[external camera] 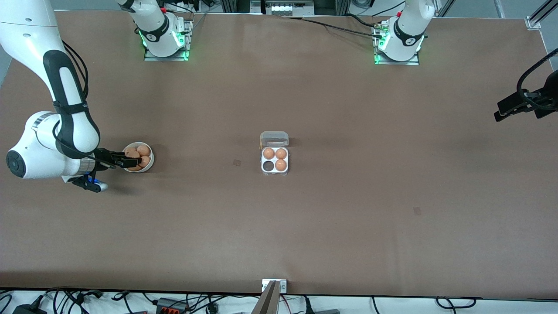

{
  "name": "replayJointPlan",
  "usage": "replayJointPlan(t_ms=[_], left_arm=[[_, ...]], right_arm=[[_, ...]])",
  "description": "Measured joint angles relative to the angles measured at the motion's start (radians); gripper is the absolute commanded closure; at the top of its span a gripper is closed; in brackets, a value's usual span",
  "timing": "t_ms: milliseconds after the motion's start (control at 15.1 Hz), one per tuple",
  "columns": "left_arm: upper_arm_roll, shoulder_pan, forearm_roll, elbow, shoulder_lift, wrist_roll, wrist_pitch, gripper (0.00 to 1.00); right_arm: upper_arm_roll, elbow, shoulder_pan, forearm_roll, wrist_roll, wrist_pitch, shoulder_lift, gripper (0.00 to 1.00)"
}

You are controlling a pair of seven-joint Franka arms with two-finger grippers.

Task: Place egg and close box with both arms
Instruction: 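Lift the egg and carry it toward the clear egg carton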

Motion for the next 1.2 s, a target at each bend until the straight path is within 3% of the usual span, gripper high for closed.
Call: replayJointPlan(t_ms=[598,863,1196], left_arm=[[-0.007,-0.005,0.0,0.0,0.004,0.0,-0.03,0.0],[-0.011,-0.008,0.0,0.0,0.023,0.001,-0.03,0.0],[-0.011,-0.008,0.0,0.0,0.105,0.002,-0.02,0.0]], right_arm=[[0.0,0.015,0.0,0.003,-0.001,0.0,0.006,0.36],[0.0,0.015,-0.001,0.003,-0.001,0.0,0.008,0.6],[0.0,0.017,-0.001,0.003,-0.011,-0.001,0.009,0.76]])
